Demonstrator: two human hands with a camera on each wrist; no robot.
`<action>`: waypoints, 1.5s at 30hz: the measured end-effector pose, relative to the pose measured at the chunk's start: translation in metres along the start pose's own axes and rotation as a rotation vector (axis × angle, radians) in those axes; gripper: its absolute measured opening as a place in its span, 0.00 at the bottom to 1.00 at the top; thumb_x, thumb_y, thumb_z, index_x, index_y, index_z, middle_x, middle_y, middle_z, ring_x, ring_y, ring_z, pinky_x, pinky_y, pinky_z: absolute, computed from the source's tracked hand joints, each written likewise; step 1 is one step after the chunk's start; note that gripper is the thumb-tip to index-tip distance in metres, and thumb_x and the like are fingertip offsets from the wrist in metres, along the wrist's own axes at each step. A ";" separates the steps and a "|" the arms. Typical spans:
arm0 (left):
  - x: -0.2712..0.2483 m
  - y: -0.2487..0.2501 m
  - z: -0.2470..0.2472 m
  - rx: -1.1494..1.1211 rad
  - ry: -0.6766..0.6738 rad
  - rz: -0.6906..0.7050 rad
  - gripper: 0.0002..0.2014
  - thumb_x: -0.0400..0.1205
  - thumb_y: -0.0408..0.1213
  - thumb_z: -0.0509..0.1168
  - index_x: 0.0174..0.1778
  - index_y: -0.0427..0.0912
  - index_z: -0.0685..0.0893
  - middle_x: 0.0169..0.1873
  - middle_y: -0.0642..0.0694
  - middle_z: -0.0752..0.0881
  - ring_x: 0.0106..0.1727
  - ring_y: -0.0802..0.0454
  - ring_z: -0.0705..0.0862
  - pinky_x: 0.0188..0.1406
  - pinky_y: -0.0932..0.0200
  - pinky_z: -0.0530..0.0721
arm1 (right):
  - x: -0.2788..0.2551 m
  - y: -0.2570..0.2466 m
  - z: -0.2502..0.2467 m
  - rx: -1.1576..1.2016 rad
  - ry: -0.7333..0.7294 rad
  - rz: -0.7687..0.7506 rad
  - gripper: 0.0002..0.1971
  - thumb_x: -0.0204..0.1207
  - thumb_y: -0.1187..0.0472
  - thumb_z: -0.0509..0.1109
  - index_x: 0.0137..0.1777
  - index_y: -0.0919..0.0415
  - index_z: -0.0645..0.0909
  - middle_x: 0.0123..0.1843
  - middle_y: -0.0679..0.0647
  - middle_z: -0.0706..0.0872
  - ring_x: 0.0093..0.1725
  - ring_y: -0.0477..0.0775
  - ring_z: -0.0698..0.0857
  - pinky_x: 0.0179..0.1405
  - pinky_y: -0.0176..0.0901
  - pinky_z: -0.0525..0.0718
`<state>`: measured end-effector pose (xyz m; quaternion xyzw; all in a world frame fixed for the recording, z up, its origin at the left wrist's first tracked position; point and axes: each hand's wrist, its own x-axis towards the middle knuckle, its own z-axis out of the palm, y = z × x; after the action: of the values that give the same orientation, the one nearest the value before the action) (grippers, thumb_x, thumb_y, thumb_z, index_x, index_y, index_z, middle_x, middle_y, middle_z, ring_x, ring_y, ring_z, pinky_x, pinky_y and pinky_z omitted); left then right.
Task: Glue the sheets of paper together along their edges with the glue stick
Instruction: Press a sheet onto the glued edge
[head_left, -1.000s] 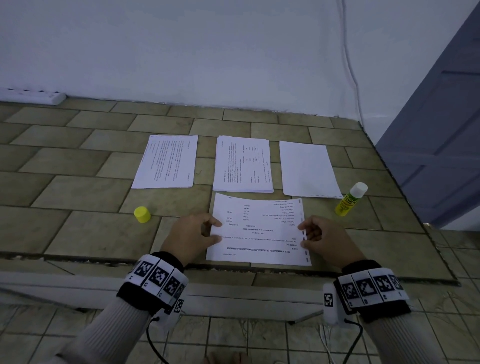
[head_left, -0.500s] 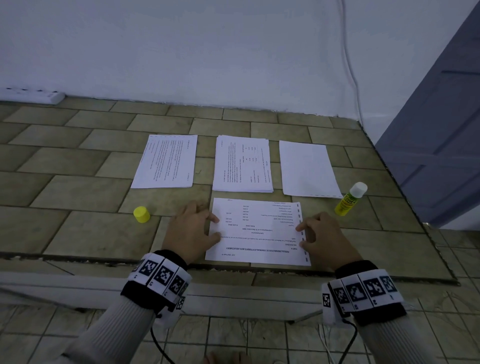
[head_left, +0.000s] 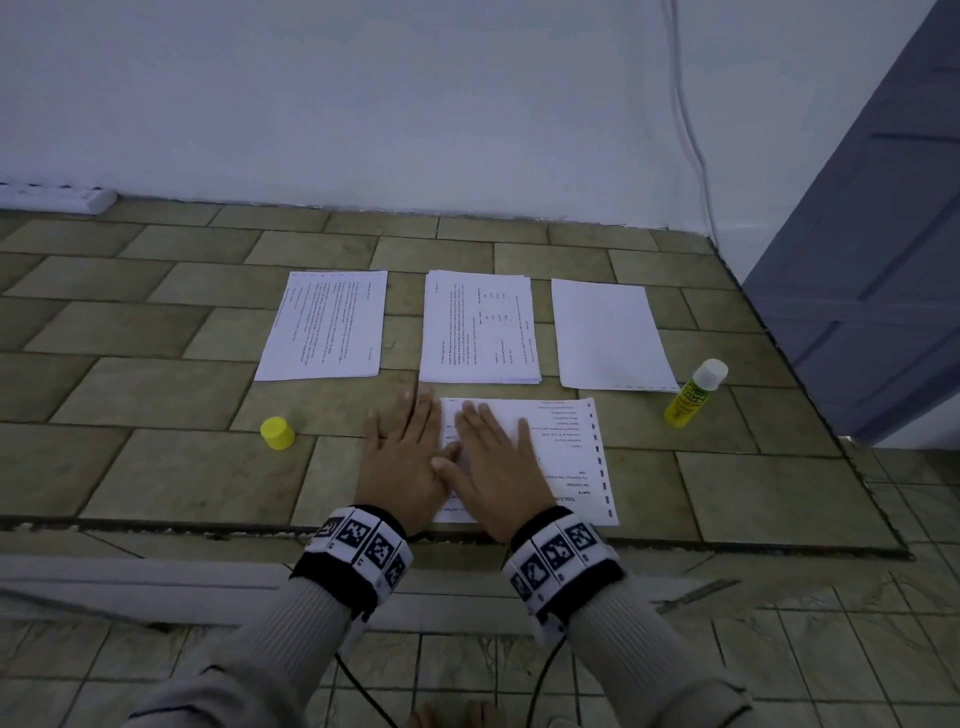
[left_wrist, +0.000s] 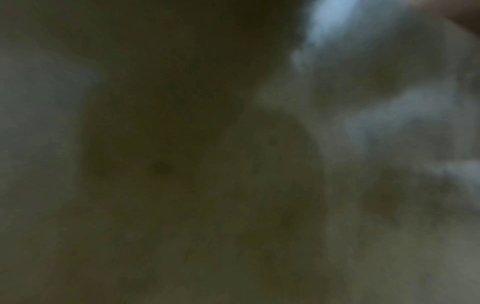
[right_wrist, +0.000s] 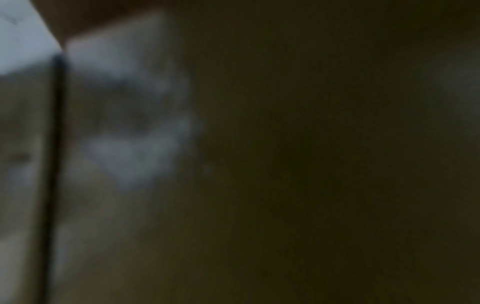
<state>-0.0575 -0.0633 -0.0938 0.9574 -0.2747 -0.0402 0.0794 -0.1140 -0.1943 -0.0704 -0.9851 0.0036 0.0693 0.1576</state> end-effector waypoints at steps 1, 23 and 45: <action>0.000 0.000 0.001 0.004 0.005 0.000 0.41 0.79 0.57 0.27 0.85 0.38 0.52 0.86 0.44 0.50 0.86 0.45 0.47 0.82 0.34 0.43 | 0.003 0.004 0.003 -0.036 0.020 0.005 0.50 0.66 0.30 0.20 0.85 0.57 0.45 0.87 0.49 0.44 0.84 0.45 0.40 0.80 0.61 0.32; 0.001 0.001 0.003 0.047 0.021 -0.021 0.35 0.85 0.54 0.36 0.81 0.36 0.66 0.82 0.41 0.65 0.83 0.42 0.63 0.77 0.29 0.60 | -0.007 0.012 0.008 -0.088 0.056 -0.004 0.51 0.65 0.33 0.12 0.85 0.56 0.44 0.86 0.52 0.40 0.84 0.49 0.38 0.81 0.64 0.34; 0.002 0.002 0.000 0.024 0.005 -0.027 0.47 0.76 0.65 0.17 0.86 0.42 0.48 0.86 0.47 0.47 0.86 0.49 0.44 0.82 0.35 0.41 | -0.045 0.099 -0.077 0.134 0.026 0.138 0.25 0.85 0.52 0.57 0.80 0.57 0.62 0.83 0.52 0.62 0.80 0.52 0.62 0.77 0.43 0.60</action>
<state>-0.0573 -0.0663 -0.0937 0.9620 -0.2622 -0.0355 0.0678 -0.1510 -0.3128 -0.0229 -0.9705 0.0781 0.0667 0.2181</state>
